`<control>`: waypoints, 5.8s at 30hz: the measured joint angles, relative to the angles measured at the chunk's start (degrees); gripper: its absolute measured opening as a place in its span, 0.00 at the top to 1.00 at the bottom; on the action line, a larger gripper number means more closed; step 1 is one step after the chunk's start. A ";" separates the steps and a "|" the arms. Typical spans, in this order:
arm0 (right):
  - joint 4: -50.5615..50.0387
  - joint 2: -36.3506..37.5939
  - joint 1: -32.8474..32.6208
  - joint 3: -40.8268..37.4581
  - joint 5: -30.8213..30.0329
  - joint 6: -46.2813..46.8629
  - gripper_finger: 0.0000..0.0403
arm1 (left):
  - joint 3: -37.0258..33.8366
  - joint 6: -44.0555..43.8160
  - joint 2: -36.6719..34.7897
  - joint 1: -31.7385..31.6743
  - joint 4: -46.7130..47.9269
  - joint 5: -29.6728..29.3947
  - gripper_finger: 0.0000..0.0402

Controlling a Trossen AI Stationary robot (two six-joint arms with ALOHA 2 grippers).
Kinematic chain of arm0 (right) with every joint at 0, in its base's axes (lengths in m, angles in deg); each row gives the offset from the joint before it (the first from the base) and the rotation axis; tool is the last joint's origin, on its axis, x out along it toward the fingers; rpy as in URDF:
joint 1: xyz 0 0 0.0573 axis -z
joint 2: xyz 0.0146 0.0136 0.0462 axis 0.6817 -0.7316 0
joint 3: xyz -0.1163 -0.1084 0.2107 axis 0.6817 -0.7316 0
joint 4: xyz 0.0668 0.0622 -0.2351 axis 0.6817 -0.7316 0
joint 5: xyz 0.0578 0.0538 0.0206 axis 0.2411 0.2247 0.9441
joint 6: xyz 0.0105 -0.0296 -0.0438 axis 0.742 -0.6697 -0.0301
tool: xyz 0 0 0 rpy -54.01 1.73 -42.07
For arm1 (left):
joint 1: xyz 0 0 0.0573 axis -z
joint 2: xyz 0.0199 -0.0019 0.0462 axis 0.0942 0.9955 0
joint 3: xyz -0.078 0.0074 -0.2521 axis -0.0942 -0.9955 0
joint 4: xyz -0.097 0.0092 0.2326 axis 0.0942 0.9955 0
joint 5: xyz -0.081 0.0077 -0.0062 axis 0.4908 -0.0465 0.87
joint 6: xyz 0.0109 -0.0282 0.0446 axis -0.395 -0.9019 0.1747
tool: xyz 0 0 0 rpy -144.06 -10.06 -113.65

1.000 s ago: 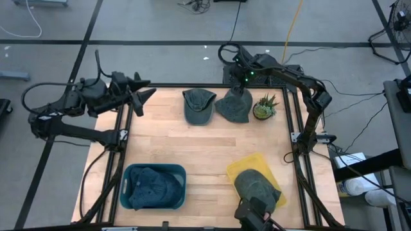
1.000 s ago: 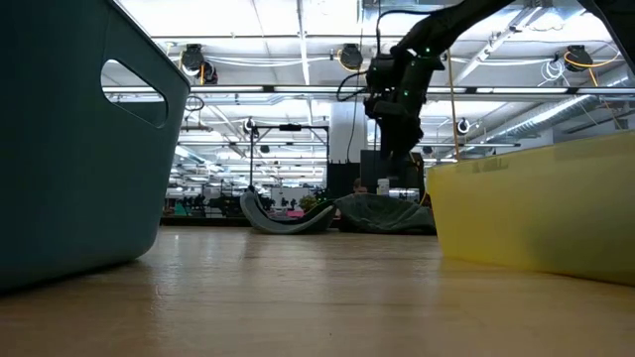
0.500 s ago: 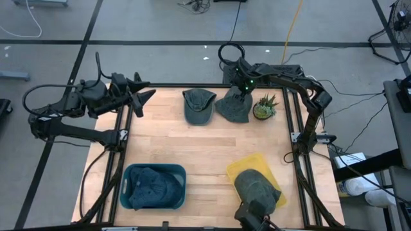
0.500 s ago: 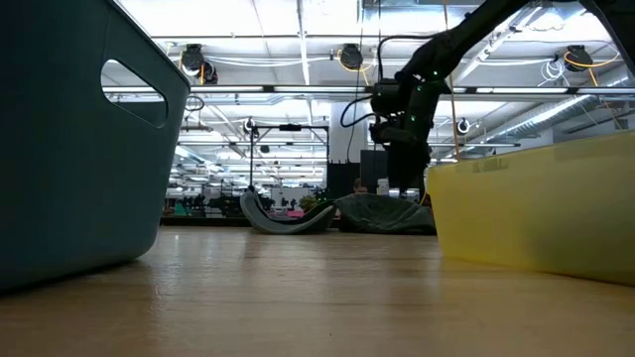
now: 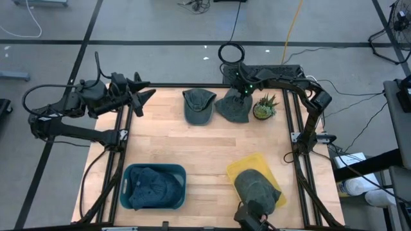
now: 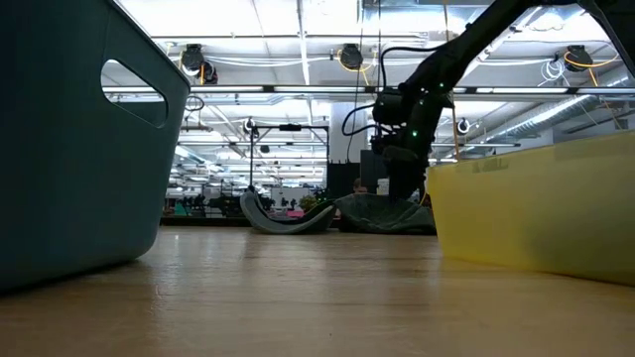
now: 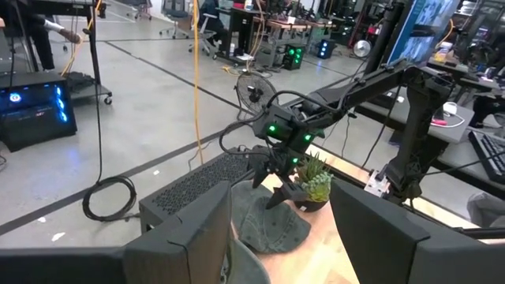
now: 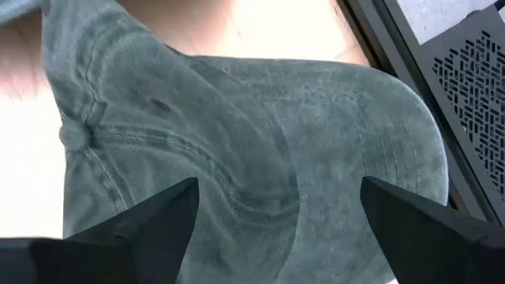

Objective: Pick & Place hat
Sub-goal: Put the right gray cap into the yellow bin

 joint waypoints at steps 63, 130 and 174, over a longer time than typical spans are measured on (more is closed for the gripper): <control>-28.87 3.75 -3.46 33.55 -15.34 -12.97 1.00 | 0.02 -1.73 0.02 0.00 -0.09 3.68 0.44; -55.32 11.23 -46.93 42.61 -8.66 3.57 1.00 | 0.04 -7.87 0.03 0.00 -0.15 10.29 0.44; -46.79 11.45 -71.19 25.73 -8.73 16.01 1.00 | 0.04 -10.45 0.04 0.00 0.24 11.98 0.44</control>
